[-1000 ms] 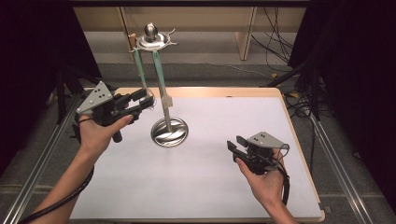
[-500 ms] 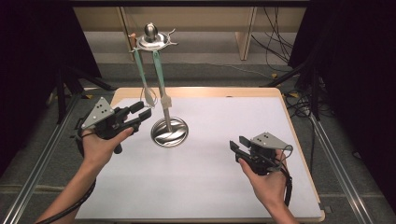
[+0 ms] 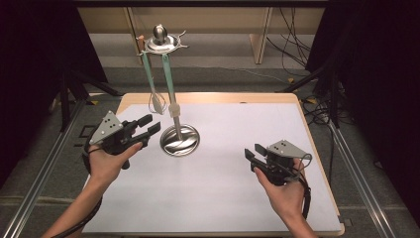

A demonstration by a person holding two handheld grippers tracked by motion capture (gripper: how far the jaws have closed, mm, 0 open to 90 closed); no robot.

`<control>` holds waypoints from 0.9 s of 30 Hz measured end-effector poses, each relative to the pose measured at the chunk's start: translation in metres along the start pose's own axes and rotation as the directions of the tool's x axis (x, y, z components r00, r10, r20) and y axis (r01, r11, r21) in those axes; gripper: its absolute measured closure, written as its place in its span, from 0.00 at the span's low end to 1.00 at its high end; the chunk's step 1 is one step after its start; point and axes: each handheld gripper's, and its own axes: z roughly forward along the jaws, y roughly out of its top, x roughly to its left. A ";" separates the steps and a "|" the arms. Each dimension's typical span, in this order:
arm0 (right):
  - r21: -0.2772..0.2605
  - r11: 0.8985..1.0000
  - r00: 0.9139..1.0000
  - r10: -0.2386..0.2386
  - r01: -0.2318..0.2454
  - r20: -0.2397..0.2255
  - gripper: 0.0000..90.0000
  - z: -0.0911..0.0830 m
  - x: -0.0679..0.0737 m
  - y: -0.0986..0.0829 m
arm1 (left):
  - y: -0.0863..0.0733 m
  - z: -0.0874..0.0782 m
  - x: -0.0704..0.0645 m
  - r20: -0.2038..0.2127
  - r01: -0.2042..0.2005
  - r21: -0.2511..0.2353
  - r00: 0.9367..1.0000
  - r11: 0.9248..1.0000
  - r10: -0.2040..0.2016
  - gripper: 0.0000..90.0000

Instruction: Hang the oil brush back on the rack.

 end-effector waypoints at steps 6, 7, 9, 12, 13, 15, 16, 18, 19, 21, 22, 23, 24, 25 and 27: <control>-0.008 0.999 0.999 -0.035 0.035 0.006 0.66 -0.001 -0.003 -0.001 | -0.013 -0.002 -0.002 -0.002 0.007 0.027 1.000 1.000 -0.007 0.63; -0.012 0.999 0.999 -0.038 0.038 0.015 0.66 -0.001 -0.003 -0.001 | -0.016 -0.002 -0.001 0.002 0.007 0.022 1.000 1.000 -0.007 0.63; -0.010 1.000 1.000 0.003 -0.003 0.007 0.66 -0.003 -0.001 -0.001 | -0.019 -0.004 -0.003 -0.001 0.037 0.041 0.999 0.998 -0.037 0.63; -0.008 1.000 1.000 0.014 -0.014 0.012 0.66 -0.003 -0.001 0.000 | -0.025 -0.004 -0.003 -0.003 0.040 0.051 0.999 0.998 -0.040 0.62; -0.014 1.000 1.000 0.003 -0.003 0.011 0.66 -0.003 -0.002 0.000 | -0.027 -0.004 -0.003 -0.001 0.039 0.049 0.999 0.998 -0.039 0.62; 0.005 1.000 1.000 0.010 -0.011 0.007 0.66 -0.004 -0.003 0.000 | -0.030 -0.004 -0.003 -0.003 0.043 0.053 0.999 0.998 -0.043 0.62; 0.004 1.000 1.000 0.008 -0.008 0.009 0.66 -0.004 -0.003 0.000 | -0.031 -0.004 -0.003 -0.009 0.045 0.058 0.999 0.997 -0.044 0.62; -0.001 1.000 1.000 -0.007 0.007 0.015 0.66 -0.004 -0.005 0.000 | -0.033 -0.004 -0.003 -0.010 0.044 0.054 0.999 0.998 -0.043 0.62; -0.011 1.000 1.000 -0.020 0.021 0.011 0.66 -0.004 -0.006 0.000 | -0.034 -0.004 -0.004 -0.015 0.046 0.060 0.999 0.997 -0.045 0.62; -0.018 0.999 0.999 -0.046 0.046 0.022 0.65 -0.004 -0.009 0.000 | -0.036 -0.004 -0.004 -0.011 0.037 0.056 0.999 0.998 -0.037 0.62; -0.010 1.000 1.000 -0.018 0.018 0.018 0.65 -0.005 -0.007 0.000 | -0.037 -0.004 -0.005 -0.012 0.039 0.069 0.999 0.997 -0.038 0.63; -0.020 1.000 1.000 -0.005 0.006 0.028 0.65 -0.005 -0.007 -0.001 | -0.039 -0.003 -0.006 -0.005 0.037 0.065 0.999 0.997 -0.037 0.63; -0.035 0.999 0.999 0.007 -0.006 0.035 0.65 -0.004 -0.006 -0.002 | -0.039 -0.003 -0.006 -0.013 0.032 0.073 0.999 0.997 -0.031 0.63; -0.040 0.999 0.999 -0.004 0.006 0.036 0.65 -0.004 -0.007 -0.002 | -0.039 -0.003 -0.006 -0.011 0.022 0.072 1.000 0.997 -0.021 0.63; -0.009 1.000 1.000 -0.010 0.010 0.011 0.64 -0.006 -0.009 -0.001 | -0.039 -0.002 -0.006 -0.009 0.014 0.069 1.000 0.997 -0.014 0.63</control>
